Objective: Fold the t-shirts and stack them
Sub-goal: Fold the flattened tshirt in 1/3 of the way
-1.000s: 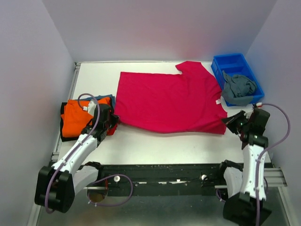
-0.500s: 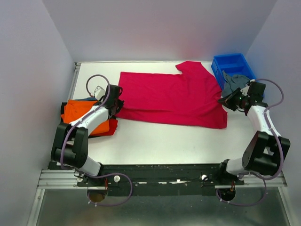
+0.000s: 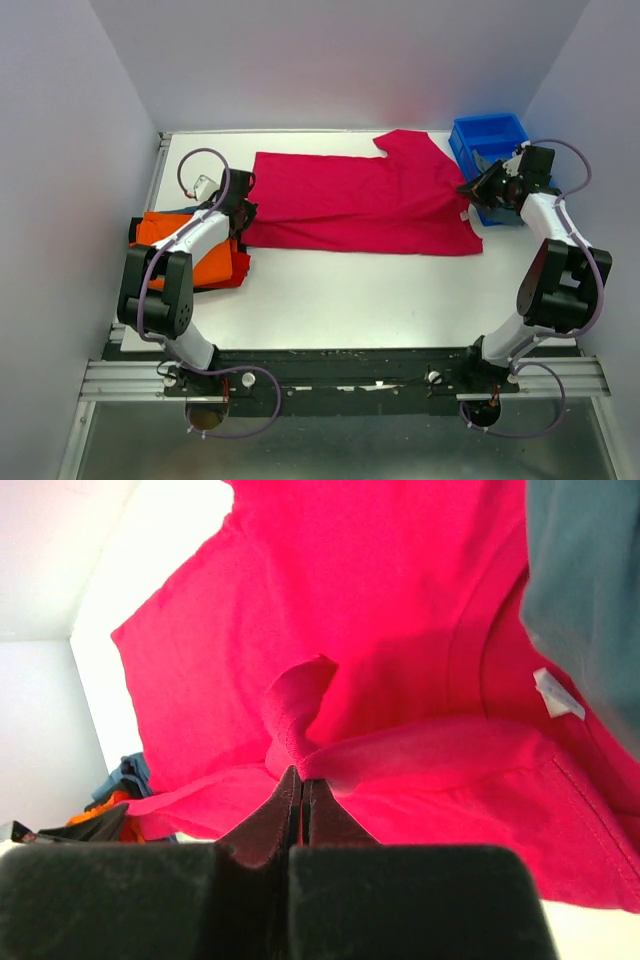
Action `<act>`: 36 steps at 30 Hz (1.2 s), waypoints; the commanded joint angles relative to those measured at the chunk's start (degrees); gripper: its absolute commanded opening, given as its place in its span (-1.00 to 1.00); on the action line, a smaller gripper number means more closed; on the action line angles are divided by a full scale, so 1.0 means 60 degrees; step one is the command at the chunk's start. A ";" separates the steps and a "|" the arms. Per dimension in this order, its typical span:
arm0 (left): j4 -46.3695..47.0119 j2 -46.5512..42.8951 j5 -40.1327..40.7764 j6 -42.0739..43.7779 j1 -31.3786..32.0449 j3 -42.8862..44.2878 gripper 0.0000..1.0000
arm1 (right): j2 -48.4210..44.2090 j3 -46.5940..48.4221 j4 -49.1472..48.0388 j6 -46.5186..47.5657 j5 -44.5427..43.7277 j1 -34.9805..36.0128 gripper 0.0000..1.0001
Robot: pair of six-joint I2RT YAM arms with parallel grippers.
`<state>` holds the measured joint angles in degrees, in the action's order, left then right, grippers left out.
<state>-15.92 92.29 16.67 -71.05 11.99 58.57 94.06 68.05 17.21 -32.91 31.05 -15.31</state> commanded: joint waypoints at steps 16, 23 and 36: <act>-0.0320 0.1698 -0.0272 0.0371 -0.0079 0.1972 -1.00 | 0.1080 0.1812 0.0559 0.0182 -0.0165 0.0018 -0.99; -0.0569 0.2211 -0.0375 0.0108 -0.0094 0.2236 -1.00 | 0.1432 0.2003 0.0544 0.0138 -0.0180 0.0018 -0.99; -0.0627 0.1203 0.0166 0.1733 -0.0138 0.2370 0.97 | -0.0115 0.0471 0.0195 -0.0125 -0.1657 0.0456 0.47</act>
<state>-18.96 105.62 14.98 -65.34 10.72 72.64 103.15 78.50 20.01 -32.97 26.57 -14.06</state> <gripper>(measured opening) 0.985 0.754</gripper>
